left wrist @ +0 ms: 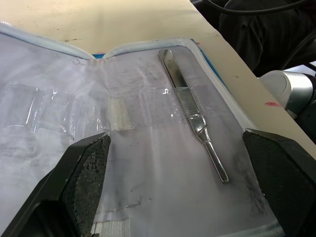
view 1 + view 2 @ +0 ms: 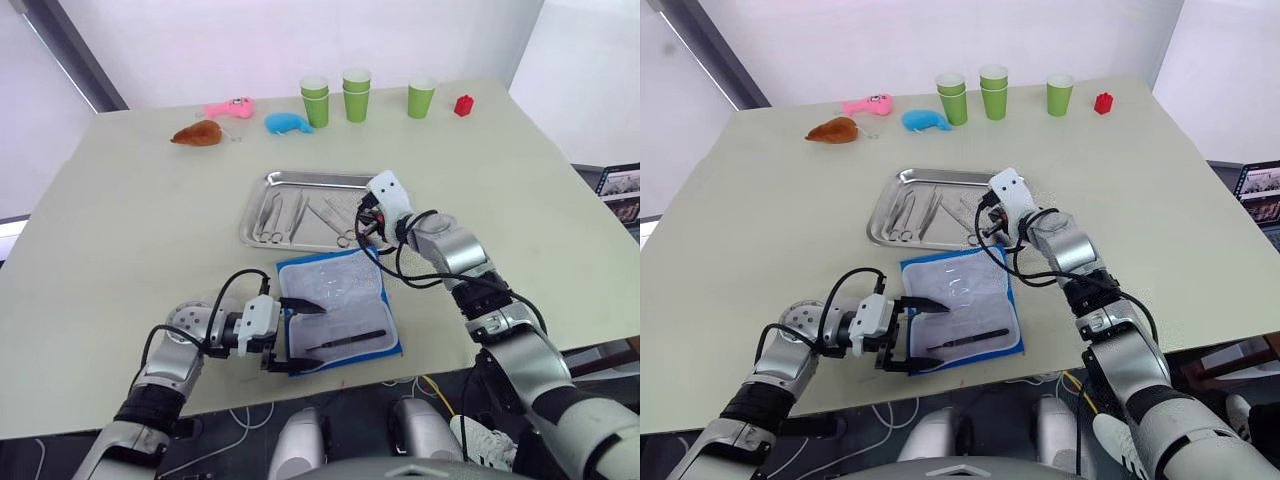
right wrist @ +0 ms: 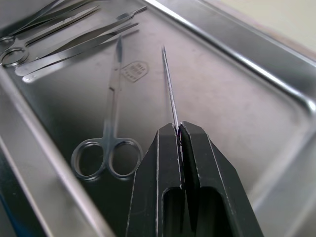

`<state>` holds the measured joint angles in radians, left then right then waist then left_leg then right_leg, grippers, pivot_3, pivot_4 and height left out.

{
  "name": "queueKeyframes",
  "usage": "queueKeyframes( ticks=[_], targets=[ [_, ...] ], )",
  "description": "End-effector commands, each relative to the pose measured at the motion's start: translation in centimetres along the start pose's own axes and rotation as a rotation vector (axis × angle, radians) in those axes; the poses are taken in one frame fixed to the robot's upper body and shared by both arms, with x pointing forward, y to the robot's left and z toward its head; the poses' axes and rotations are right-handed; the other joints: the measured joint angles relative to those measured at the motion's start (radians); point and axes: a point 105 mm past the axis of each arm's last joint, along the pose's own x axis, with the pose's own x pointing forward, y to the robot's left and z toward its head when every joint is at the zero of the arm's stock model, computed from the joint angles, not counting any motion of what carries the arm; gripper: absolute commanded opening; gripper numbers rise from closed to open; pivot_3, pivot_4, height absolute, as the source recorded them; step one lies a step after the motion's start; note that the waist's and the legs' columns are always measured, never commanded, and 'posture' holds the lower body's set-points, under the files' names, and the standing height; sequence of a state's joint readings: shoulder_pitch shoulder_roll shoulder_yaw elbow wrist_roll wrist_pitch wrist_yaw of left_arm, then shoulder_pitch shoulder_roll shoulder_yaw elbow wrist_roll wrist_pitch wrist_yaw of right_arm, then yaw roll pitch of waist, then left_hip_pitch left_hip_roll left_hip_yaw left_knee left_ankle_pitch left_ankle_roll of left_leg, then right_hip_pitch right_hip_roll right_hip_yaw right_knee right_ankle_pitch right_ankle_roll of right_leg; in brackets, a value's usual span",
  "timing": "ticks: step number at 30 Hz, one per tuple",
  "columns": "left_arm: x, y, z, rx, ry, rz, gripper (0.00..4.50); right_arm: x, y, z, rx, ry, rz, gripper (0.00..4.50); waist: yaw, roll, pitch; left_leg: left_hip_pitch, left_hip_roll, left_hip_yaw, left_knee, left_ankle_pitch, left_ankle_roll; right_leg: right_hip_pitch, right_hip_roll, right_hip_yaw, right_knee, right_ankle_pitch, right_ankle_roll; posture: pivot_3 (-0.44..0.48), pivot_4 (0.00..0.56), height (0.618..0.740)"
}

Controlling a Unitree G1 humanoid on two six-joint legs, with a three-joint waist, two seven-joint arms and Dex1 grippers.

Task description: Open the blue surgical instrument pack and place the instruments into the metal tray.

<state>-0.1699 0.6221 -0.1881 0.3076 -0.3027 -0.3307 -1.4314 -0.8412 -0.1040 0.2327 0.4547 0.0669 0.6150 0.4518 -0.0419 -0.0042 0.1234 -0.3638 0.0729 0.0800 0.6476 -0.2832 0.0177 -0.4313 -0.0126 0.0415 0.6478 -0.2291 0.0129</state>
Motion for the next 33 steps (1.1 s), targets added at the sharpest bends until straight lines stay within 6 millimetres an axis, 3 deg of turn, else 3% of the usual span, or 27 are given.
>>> queueKeyframes(
  ticks=[1, 13, 14, 15, 16, 18, 22, 27, 33],
  targets=[
    [0.0, -2.8, -4.2, -0.169, 0.136, -0.039, 4.50, 0.3, 0.5, 1.4, -0.042, -0.040, 0.006, 0.06, 0.000, 0.000, 0.000, 0.000, 0.000, 0.000, 0.000, 0.000, 0.000, 0.000, 0.000, 0.000, 0.000, 0.000, 0.000, 0.000, 0.150, 0.739],
    [0.0, -2.7, -4.2, -0.167, 0.138, -0.037, 4.50, 0.7, 1.4, 0.5, -0.026, -0.011, 0.039, 0.06, -0.001, 0.000, 0.000, 0.000, 0.000, 0.001, 0.000, 0.000, 0.000, 0.000, 0.000, 0.000, 0.000, 0.000, 0.000, 0.000, 0.150, 0.739],
    [0.0, -2.7, -4.2, -0.167, 0.139, -0.037, 4.50, 0.7, 1.4, 0.5, -0.027, -0.013, 0.039, 0.67, -0.001, 0.000, 0.000, 0.000, 0.000, 0.001, 0.000, 0.000, 0.000, 0.000, 0.000, 0.000, 0.000, 0.000, 0.000, 0.000, 0.150, 0.739],
    [0.0, -2.7, -4.2, -0.168, 0.139, -0.038, 4.50, 0.7, 1.3, 0.6, -0.030, -0.016, 0.037, 0.91, -0.001, 0.000, 0.000, 0.000, 0.000, 0.001, 0.000, 0.000, 0.000, 0.000, 0.000, 0.000, 0.000, 0.000, 0.000, 0.000, 0.150, 0.739],
    [0.0, -2.7, -4.2, -0.168, 0.139, -0.039, 4.50, 0.6, 1.3, 0.7, -0.034, -0.021, 0.034, 1.66, 0.000, 0.000, 0.000, 0.000, 0.000, 0.001, 0.000, 0.000, 0.000, 0.000, 0.000, 0.000, 0.000, 0.000, 0.000, 0.000, 0.150, 0.739],
    [0.0, -2.7, -4.2, -0.167, 0.138, -0.039, 4.50, 0.5, 1.1, 1.2, -0.040, -0.041, 0.030, 2.39, -0.001, 0.000, 0.000, 0.000, 0.000, 0.001, 0.000, 0.000, 0.000, 0.000, 0.000, 0.000, 0.000, 0.000, 0.000, 0.000, 0.150, 0.739],
    [0.1, -2.7, -4.2, -0.168, 0.137, -0.039, 4.50, 0.0, 1.0, 1.9, -0.049, -0.067, 0.041, 4.46, -0.002, 0.001, -0.001, 0.001, 0.000, 0.001, 0.000, 0.000, 0.000, 0.000, 0.000, 0.000, 0.000, 0.000, 0.000, 0.000, 0.150, 0.739],
    [0.1, -2.7, -4.2, -0.167, 0.136, -0.039, 4.50, -1.9, 1.5, 3.3, -0.074, -0.170, 0.112, 4.46, -0.001, 0.002, -0.001, 0.001, 0.000, 0.001, 0.000, 0.000, 0.000, 0.000, 0.000, 0.000, 0.000, 0.000, 0.000, 0.000, 0.150, 0.739],
    [0.2, -2.7, -4.1, -0.167, 0.133, -0.042, 4.50, -5.0, 1.7, 3.2, -0.119, -0.260, 0.162, 4.46, 0.000, 0.002, -0.001, 0.000, 0.000, 0.001, 0.000, 0.000, 0.000, 0.000, -0.001, 0.000, 0.000, -0.001, 0.002, 0.000, 0.150, 0.739]
  ],
)
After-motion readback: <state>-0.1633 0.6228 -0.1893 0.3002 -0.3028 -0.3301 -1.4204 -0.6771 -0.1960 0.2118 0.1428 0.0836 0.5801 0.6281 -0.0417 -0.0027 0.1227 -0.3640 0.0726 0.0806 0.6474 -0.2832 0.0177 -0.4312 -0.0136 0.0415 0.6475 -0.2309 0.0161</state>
